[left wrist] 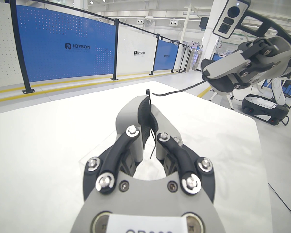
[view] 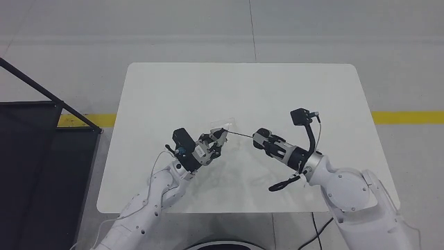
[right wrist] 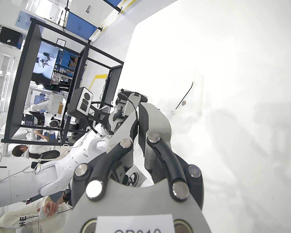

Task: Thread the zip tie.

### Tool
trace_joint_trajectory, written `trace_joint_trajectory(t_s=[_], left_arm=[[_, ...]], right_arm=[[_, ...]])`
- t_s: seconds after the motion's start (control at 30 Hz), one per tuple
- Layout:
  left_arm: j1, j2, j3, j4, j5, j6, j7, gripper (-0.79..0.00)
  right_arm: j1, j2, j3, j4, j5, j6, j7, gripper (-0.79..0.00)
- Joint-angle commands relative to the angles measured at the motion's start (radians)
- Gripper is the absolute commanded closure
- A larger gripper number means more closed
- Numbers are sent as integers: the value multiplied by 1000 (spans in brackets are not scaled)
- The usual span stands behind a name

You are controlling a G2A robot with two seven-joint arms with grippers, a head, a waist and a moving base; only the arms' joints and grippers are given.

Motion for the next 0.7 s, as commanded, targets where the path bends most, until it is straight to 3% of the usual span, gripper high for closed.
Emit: trace_joint_trajectory(t_s=[0.0,0.67], left_arm=[[0,0,0,0,0,0,0,0],[0,0,0,0,0,0,0,0]], right_arm=[[0,0,1,2,2,1,-2,0],[30,-3,-7,22,6,20,11,0]])
